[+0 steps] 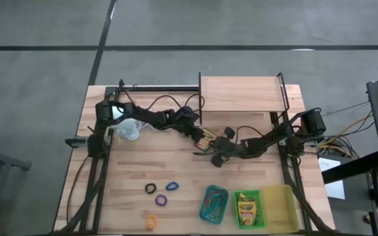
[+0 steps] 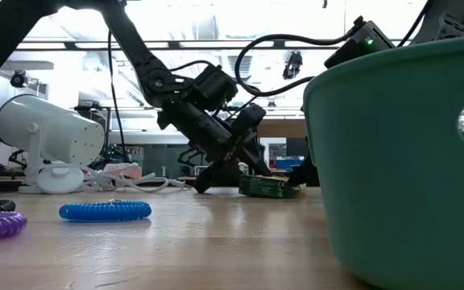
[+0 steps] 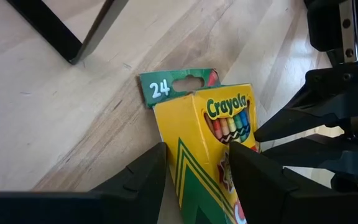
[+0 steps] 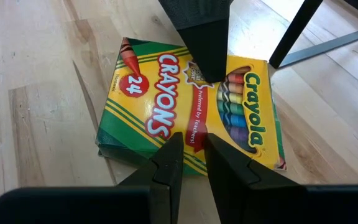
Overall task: Pick & Place Office Desk Supplies
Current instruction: Put the crayon box into the green bin
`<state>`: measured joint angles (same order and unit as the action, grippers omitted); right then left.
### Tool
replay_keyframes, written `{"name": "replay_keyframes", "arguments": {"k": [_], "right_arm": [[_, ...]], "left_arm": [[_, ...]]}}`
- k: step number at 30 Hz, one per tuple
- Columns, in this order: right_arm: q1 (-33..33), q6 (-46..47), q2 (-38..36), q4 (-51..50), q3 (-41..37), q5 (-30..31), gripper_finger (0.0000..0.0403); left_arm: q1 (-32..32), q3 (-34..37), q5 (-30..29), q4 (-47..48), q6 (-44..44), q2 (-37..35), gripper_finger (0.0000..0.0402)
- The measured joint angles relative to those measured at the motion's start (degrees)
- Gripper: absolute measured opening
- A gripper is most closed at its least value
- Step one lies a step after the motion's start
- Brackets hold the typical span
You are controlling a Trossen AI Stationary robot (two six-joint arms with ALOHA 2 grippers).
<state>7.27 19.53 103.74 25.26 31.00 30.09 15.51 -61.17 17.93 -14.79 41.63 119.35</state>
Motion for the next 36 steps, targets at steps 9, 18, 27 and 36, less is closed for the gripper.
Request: {"name": "replay_keyframes", "arguments": {"k": [9, 18, 27, 36], "right_arm": [[0.0, 0.0, 0.0, 0.3, 0.0, 0.0, 0.0068], [0.0, 0.0, 0.0, 0.5, -0.1, 0.0, 0.0068], [0.0, 0.0, 0.0, 0.5, -0.1, 0.0, 0.0068], [0.0, 0.0, 0.0, 0.5, -0.1, 0.0, 0.0068]], "left_arm": [[0.0, 0.2, -0.2, 1.3, 0.6, -2.5, 0.0173], [0.0, 0.2, -0.4, 1.5, 0.6, -2.5, 0.0173], [-0.3, 0.2, -0.8, 1.1, -3.8, -2.5, 0.0173], [-0.3, 0.2, -0.2, 0.7, -0.4, -2.3, 0.0237]]}}
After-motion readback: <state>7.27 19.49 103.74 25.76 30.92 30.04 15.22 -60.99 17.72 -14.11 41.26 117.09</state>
